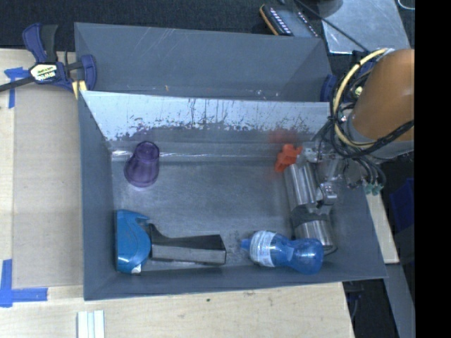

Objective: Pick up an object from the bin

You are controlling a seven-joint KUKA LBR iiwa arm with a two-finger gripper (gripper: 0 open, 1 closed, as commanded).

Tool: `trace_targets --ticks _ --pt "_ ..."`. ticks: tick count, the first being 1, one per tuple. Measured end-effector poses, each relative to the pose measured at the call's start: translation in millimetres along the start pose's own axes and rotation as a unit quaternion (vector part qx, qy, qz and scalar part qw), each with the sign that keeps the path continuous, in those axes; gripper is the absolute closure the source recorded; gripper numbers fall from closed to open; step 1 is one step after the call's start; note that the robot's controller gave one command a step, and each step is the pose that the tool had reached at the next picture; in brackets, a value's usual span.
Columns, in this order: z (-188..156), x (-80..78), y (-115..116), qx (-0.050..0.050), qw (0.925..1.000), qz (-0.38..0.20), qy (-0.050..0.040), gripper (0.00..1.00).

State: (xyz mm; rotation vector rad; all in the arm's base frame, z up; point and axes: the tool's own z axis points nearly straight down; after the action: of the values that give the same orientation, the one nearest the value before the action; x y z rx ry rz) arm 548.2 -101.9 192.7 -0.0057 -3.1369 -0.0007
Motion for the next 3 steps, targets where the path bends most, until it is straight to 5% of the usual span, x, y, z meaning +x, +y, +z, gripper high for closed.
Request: trace_targets --ticks 1,2,3 --pt "-5 -1.9 1 0.001 1.0 -0.002 -0.0044 0.0" --pt "55 55.6 -53 0.002 0.9754 -0.221 -0.006 0.0" --pt "50 -33.0 -47 0.002 0.9823 -0.187 -0.0071 0.0"
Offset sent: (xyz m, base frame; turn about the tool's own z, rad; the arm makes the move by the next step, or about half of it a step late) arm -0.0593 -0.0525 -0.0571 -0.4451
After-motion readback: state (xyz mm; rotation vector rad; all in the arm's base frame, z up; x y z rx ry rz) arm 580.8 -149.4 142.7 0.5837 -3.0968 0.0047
